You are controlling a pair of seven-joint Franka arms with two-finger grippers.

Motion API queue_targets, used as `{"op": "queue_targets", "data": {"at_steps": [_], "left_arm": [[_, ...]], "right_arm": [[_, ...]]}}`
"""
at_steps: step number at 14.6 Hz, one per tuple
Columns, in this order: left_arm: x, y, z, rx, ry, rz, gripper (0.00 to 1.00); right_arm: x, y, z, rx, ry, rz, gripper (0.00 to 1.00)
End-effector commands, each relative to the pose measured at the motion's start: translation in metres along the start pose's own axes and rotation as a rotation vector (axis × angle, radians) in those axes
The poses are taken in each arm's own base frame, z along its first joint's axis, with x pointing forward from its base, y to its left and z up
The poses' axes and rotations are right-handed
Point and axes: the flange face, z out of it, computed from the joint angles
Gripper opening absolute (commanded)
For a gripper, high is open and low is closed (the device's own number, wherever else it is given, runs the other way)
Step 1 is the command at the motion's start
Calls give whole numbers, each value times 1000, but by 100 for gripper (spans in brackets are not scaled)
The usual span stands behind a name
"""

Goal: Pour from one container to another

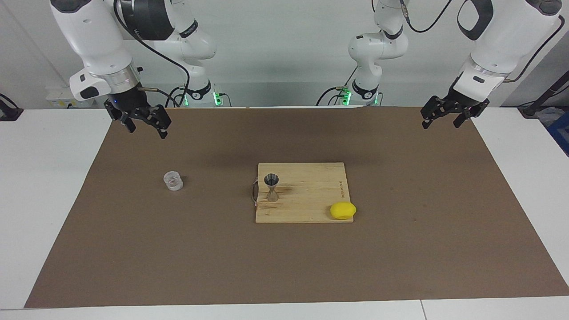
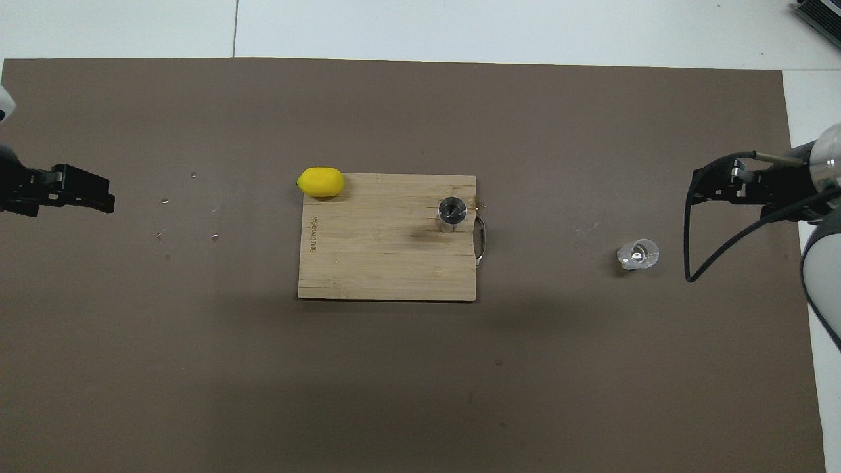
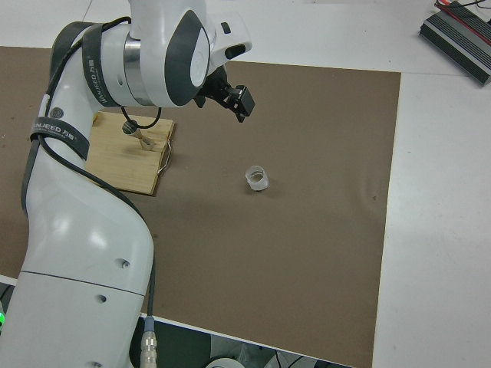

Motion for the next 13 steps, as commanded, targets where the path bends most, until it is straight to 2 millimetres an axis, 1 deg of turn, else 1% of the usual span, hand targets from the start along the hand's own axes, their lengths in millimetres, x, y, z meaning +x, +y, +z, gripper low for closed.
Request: {"op": "queue_targets", "data": {"at_steps": [1,2,3,6,7,9,10,13], "left_arm": [[-3,0,1,13,3,-1,100],[-3,0,1,13,2,-1,100],[-3,0,1,13,2,-1,100],[-3,0,1,13,3,-1,100],[-3,0,1,13,3,-1,100],[-3,0,1,13,3,-1,100],[-3,0,1,13,3,-1,100],[-3,0,1,13,2,-1,100]], "right_arm": [[-1,9,-9,-29,-14,-12,100],[-4,6,-9,-33,-22,-19,100],[-8,9,-12,-36,-33,-16,100],[-16,2,-18,-44,-59,-30,100],[-15,1,-22,-44,-56,-33,100],[-12,1,-24,-47,-40,-32,100],[-10,5,-23,-51,-38,-26,100],[-11,5,-23,-62,-44,-27,100]]}}
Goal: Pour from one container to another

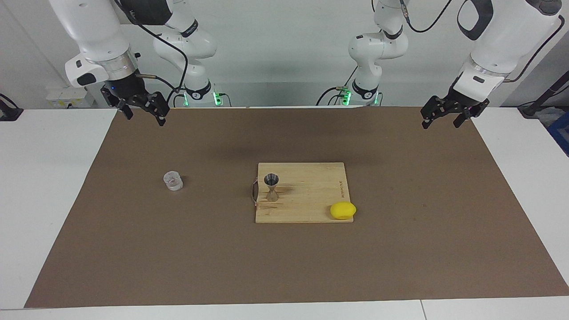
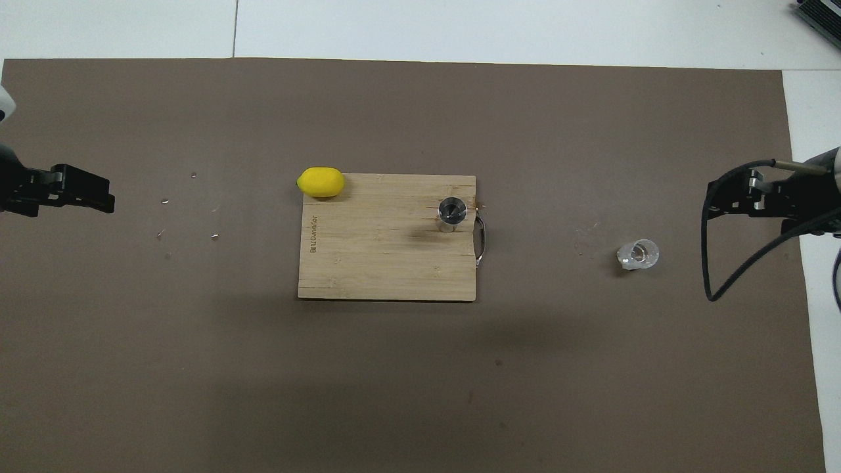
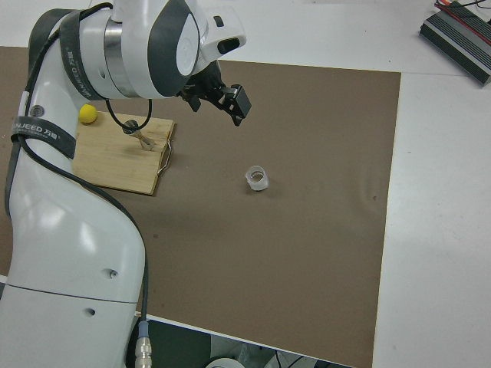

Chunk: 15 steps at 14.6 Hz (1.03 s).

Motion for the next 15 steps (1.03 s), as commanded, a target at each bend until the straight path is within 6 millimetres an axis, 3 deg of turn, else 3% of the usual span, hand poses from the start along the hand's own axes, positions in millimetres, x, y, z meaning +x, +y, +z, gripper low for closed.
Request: {"op": "queue_targets", "data": {"at_steps": [1,15], "left_arm": [[-3,0,1,13,3,-1,100],[-3,0,1,13,3,-1,100]], "right_arm": [[0,0,-3,-31,1,-25,100],[0,4,2,-12,-11,-98,100]]}}
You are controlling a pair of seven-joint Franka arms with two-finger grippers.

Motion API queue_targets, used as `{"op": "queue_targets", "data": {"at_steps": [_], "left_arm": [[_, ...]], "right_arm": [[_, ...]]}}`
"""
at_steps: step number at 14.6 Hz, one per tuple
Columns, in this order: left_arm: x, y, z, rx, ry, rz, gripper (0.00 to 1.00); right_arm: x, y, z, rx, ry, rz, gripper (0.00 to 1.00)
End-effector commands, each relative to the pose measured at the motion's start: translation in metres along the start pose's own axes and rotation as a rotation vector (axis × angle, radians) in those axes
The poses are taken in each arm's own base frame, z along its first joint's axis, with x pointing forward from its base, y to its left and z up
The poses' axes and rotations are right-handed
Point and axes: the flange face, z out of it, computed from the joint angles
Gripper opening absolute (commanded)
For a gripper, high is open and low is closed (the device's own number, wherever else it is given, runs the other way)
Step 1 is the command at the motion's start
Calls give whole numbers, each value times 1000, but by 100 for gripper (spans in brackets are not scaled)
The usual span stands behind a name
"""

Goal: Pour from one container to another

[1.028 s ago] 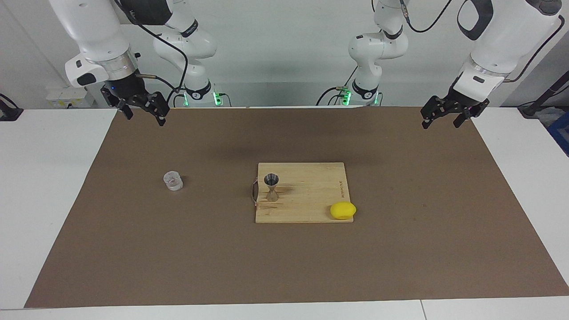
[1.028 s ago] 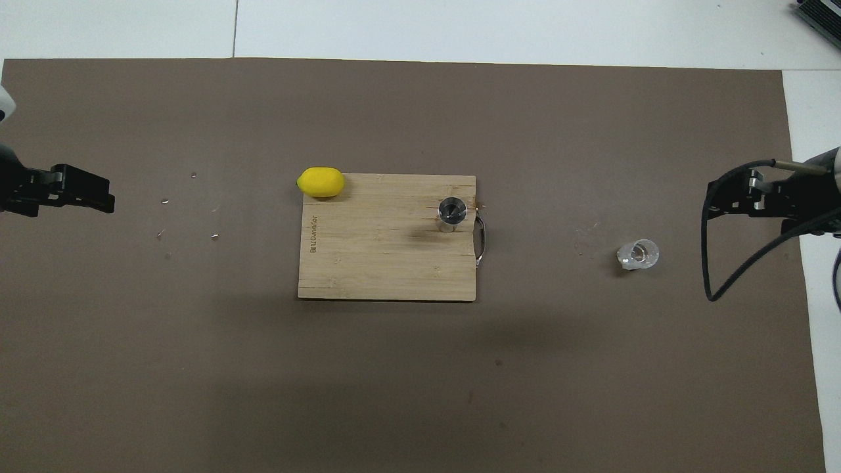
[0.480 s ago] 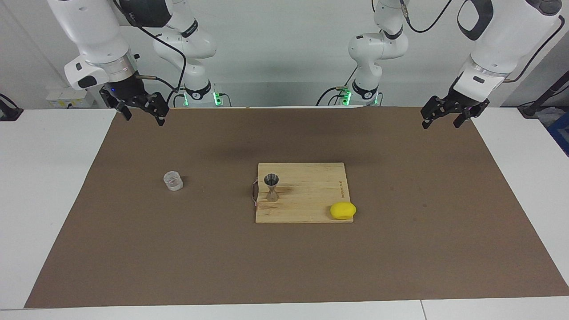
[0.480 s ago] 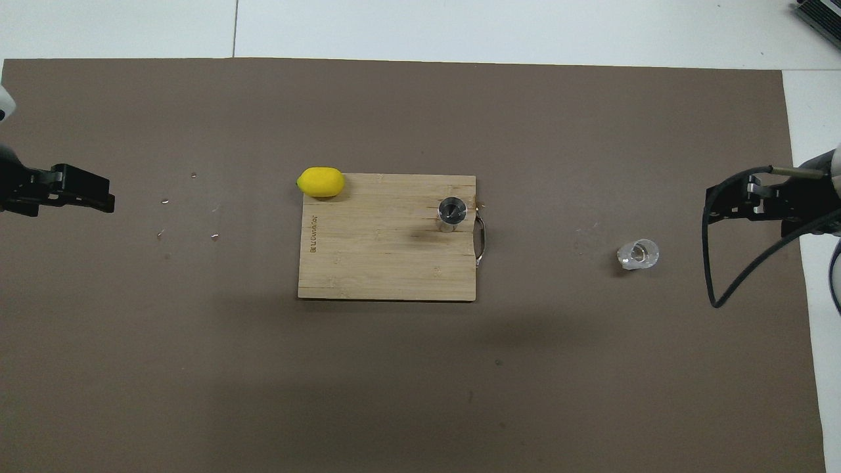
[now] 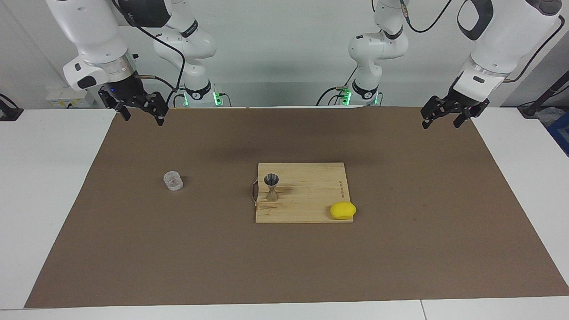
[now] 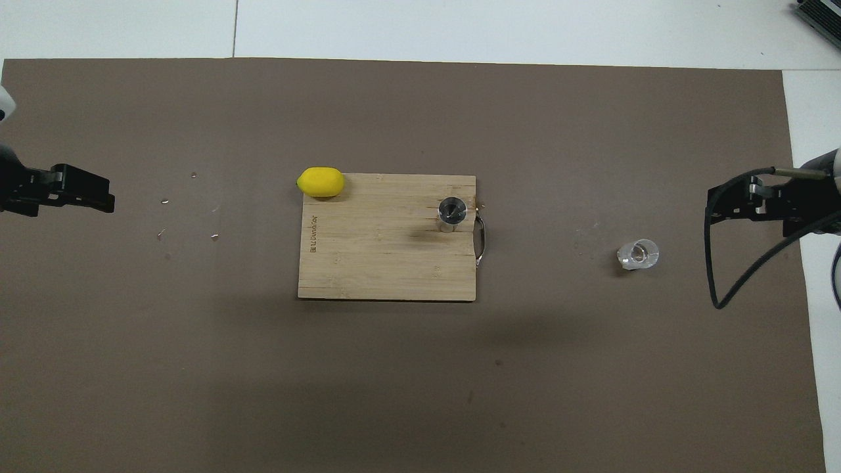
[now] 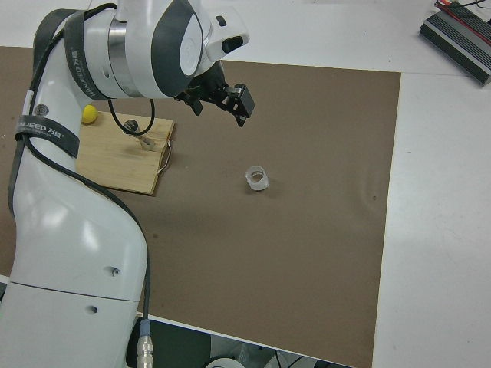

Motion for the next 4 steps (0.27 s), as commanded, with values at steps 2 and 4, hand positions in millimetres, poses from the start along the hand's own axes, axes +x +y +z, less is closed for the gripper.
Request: {"op": "queue_targets", "data": {"at_steps": [2,4], "left_arm": [[-3,0,1,13,3,-1,100],[-3,0,1,13,3,-1,100]], "right_arm": [[-1,1,-1,-1,3,-29,100],[-4,-4,1,7,-7,-42,100]]}}
